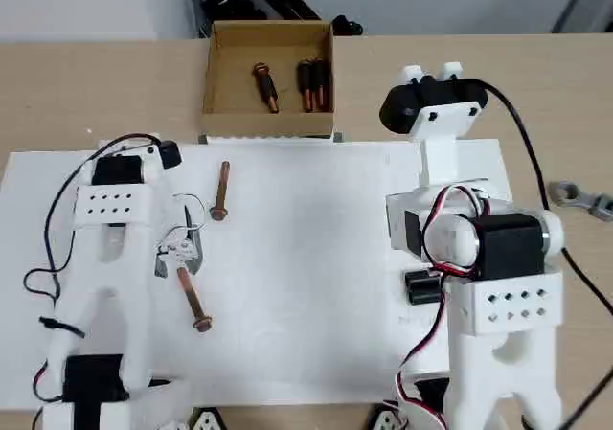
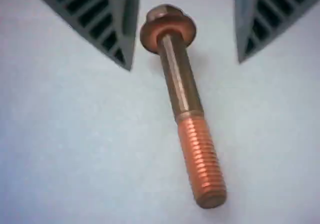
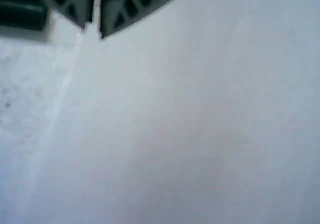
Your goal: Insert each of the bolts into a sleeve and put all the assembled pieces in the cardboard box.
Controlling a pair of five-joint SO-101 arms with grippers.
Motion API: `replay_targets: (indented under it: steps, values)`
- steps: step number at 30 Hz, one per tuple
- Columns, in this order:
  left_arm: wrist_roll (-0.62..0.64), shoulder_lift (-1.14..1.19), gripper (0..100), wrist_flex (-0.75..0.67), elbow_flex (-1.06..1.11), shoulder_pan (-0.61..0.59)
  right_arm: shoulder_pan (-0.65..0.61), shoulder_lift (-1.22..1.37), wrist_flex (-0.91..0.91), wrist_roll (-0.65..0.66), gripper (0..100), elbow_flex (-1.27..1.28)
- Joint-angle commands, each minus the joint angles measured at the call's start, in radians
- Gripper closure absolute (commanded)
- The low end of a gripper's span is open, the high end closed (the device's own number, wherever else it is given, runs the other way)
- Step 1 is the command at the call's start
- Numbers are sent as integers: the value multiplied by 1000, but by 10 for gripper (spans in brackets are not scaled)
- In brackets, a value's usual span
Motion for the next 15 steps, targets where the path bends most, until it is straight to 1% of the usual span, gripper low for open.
replay_targets:
  steps: [1,8,12,15]
  values:
    - [9,0,869,-8,18,-6,12,-22,-16,5,995,-3]
    - [9,26,869,-49,42,20,12,-22,-16,3,995,-3]
    - [11,160,870,-58,25,21,12,-22,-16,3,995,-3]
    - [9,265,874,-124,45,15,12,-22,-16,3,995,-3]
